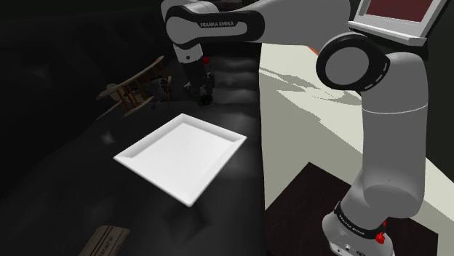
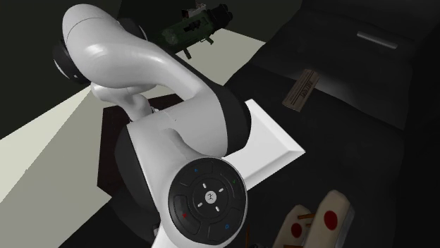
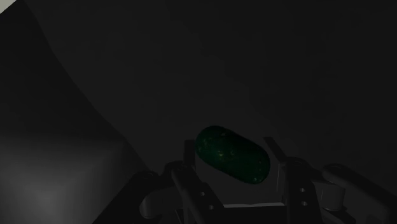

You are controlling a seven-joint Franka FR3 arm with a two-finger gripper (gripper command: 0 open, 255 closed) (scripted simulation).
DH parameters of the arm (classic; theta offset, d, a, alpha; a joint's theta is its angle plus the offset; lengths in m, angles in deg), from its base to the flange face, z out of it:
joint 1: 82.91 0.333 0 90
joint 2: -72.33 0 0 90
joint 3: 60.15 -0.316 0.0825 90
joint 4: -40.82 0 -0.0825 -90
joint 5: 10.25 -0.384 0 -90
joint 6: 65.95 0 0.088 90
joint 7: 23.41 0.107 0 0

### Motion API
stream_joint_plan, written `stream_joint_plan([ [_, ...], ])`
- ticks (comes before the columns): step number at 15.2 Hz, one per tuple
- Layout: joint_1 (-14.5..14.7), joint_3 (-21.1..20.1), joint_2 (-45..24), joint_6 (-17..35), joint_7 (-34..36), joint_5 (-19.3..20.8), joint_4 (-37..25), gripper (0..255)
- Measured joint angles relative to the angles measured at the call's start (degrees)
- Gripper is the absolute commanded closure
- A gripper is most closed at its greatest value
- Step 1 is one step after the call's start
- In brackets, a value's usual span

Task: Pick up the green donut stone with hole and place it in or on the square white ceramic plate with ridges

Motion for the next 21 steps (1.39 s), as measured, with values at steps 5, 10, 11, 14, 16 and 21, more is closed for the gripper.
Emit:
stream_joint_plan([
  [5, 0.3, 0.0, -0.7, -2.7, -0.2, 0.2, -3.4, 255],
  [10, 1.1, 0.0, -2.2, -7.4, -0.6, 0.6, -9.6, 255],
  [11, 1.3, 0.1, -3.0, -8.6, -0.7, 0.8, -11.7, 255],
  [14, 2.0, 0.2, -4.7, -12.0, -1.1, 1.2, -16.8, 255],
  [16, 2.7, 0.3, -6.5, -14.8, -1.3, 1.7, -21.3, 255],
  [21, 4.5, 0.2, -8.1, -19.0, -0.5, 2.0, -27.1, 255],
])
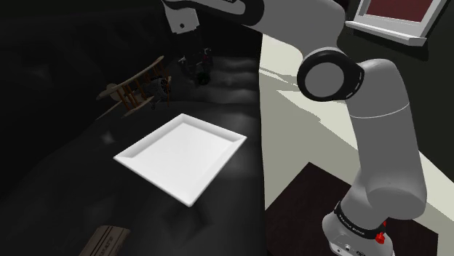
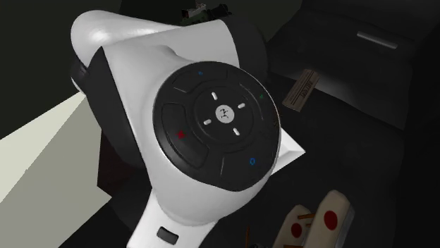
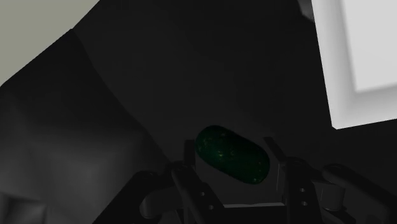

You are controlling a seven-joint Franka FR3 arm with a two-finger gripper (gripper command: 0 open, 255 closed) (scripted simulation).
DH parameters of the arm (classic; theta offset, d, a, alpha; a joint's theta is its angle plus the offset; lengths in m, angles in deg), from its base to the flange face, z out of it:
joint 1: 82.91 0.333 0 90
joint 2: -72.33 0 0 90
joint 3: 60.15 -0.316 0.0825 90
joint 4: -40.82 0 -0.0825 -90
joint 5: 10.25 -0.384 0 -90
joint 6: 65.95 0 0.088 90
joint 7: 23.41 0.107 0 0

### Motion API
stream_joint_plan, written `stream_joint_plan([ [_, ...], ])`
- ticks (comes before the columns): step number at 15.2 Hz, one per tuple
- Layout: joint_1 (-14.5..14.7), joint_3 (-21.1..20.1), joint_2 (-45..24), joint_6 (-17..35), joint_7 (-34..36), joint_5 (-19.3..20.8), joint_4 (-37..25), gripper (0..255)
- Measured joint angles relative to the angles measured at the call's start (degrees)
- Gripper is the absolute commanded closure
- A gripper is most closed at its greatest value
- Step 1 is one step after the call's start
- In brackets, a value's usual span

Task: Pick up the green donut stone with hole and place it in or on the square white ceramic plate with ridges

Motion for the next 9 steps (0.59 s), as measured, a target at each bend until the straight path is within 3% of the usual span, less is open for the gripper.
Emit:
stream_joint_plan([
  [4, 0.6, -1.8, 8.7, 5.8, 5.0, -2.5, 15.0, 255],
  [9, 3.9, -3.8, 12.3, 6.7, 11.1, -4.2, 19.9, 255],
])
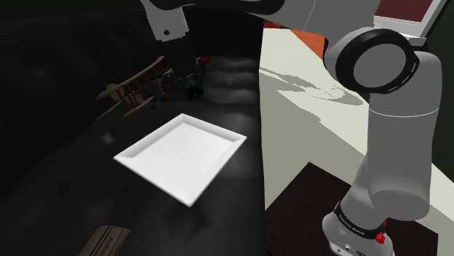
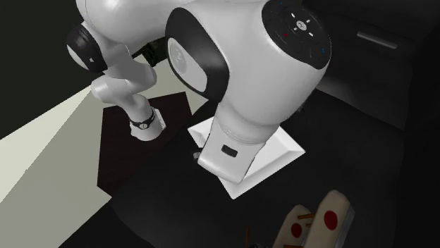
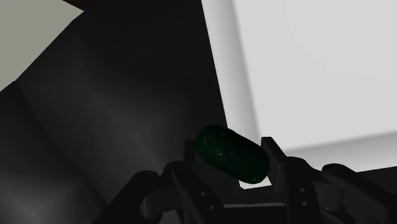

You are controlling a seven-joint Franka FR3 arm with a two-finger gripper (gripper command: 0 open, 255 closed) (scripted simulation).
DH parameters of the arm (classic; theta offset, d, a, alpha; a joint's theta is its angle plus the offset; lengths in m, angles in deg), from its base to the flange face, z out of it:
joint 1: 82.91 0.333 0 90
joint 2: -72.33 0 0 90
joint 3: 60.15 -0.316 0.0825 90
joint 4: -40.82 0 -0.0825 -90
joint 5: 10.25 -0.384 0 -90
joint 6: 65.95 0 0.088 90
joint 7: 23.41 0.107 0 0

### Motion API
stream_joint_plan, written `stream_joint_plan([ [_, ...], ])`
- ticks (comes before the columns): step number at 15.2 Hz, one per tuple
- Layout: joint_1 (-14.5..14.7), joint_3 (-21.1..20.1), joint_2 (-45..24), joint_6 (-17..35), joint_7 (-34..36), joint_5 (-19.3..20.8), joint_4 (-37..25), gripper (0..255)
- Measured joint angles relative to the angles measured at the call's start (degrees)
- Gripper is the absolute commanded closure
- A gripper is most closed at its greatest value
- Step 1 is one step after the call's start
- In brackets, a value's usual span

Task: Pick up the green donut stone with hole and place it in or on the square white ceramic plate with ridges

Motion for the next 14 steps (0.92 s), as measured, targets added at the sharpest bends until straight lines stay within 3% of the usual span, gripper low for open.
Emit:
stream_joint_plan([
  [2, 0.9, -0.8, 2.4, 1.8, 2.4, -1.0, 4.2, 255],
  [10, 6.9, -4.5, 5.0, 3.1, 12.7, -3.4, 8.5, 255],
  [14, 6.8, -4.7, 6.4, 6.5, 13.3, -4.0, 13.4, 255],
])
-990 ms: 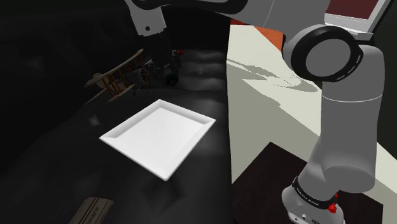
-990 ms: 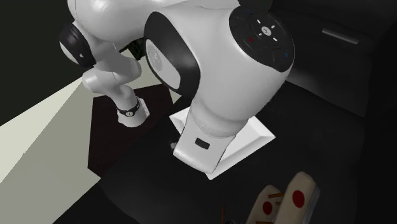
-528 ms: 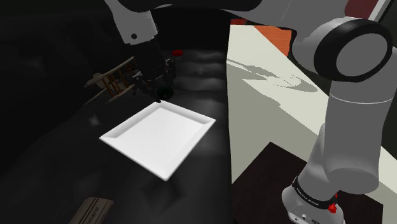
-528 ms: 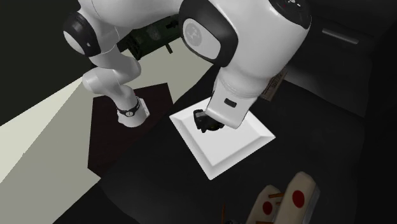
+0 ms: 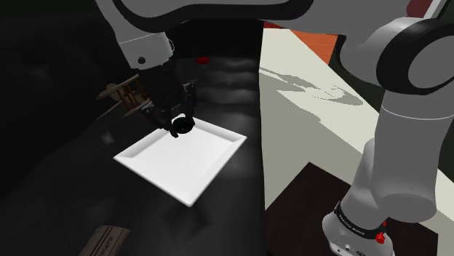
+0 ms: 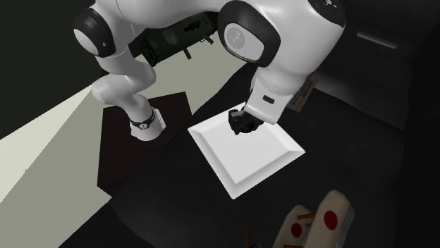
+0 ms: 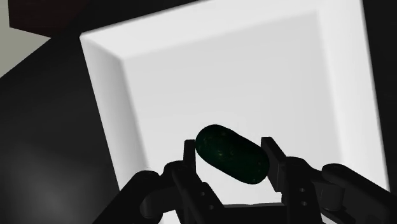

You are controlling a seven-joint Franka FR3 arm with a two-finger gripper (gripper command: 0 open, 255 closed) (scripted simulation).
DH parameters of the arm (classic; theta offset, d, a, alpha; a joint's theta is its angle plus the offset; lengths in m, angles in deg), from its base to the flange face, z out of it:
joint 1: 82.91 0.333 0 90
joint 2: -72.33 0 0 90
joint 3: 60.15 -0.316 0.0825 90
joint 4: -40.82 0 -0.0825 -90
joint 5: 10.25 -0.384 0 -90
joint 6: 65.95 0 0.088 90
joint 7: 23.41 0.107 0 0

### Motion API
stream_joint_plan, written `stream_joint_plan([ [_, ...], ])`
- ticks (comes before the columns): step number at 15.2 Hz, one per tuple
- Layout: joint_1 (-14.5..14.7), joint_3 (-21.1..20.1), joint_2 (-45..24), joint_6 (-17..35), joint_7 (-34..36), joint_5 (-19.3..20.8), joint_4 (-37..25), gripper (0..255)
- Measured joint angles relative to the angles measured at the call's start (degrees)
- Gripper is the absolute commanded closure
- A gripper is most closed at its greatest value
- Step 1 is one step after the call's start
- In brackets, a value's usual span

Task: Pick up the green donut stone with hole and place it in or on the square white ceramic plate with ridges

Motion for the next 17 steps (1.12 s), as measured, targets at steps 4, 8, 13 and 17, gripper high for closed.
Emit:
stream_joint_plan([
  [4, -0.3, 0.1, 0.8, 3.5, 0.0, -0.3, 4.3, 255],
  [8, -0.6, 0.1, 1.5, 6.7, -0.1, -0.5, 8.1, 255],
  [13, -0.6, 0.1, 1.5, 7.2, -0.1, -0.5, 8.7, 255],
  [17, -0.6, 0.1, 1.5, 7.3, -0.1, -0.5, 8.7, 0],
])
